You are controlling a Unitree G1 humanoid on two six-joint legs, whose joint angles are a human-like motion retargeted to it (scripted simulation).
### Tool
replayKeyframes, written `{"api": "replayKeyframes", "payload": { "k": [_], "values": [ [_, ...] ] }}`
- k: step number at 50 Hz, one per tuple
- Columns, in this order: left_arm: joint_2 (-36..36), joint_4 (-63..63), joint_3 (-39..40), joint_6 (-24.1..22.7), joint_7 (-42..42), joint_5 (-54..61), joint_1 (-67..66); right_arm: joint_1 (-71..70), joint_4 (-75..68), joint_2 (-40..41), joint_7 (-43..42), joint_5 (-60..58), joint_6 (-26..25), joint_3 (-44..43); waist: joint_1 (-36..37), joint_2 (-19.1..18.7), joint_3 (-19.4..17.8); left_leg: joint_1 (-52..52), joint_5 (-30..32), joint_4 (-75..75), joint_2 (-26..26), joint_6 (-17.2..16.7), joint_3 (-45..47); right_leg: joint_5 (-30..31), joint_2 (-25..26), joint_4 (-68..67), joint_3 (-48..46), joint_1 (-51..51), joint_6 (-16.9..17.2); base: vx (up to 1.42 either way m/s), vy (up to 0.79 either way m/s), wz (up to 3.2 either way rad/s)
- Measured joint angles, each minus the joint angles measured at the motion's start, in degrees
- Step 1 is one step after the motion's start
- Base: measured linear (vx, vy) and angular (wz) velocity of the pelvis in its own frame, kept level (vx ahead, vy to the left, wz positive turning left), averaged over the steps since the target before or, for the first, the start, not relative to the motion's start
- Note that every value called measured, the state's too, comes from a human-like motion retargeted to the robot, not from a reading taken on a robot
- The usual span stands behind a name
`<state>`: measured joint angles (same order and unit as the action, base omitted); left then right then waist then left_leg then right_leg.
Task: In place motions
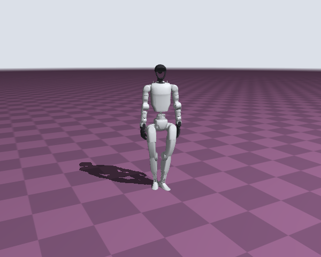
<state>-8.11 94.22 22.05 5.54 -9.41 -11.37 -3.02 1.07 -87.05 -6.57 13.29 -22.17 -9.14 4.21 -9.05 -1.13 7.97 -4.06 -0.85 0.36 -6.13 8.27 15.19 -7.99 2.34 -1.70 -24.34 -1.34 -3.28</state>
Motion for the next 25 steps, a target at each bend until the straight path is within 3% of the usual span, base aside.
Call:
{"api": "replayKeyframes", "payload": {
  "k": [25],
  "values": [
    [0.1, 0.0, 0.2, -0.1, 0.0, 0.2, 0.1, -0.1, -0.2, 0.0, 0.0, -0.3, 0.0, 0.1, -0.6, 0.2, 0.5, -0.2, -0.1, 0.1, 0.0, 0.0, -0.3, 0.0, -0.1, -0.2, 0.0, 0.3, 0.2, 0.0, 0.0, 0.0]
  ]
}}
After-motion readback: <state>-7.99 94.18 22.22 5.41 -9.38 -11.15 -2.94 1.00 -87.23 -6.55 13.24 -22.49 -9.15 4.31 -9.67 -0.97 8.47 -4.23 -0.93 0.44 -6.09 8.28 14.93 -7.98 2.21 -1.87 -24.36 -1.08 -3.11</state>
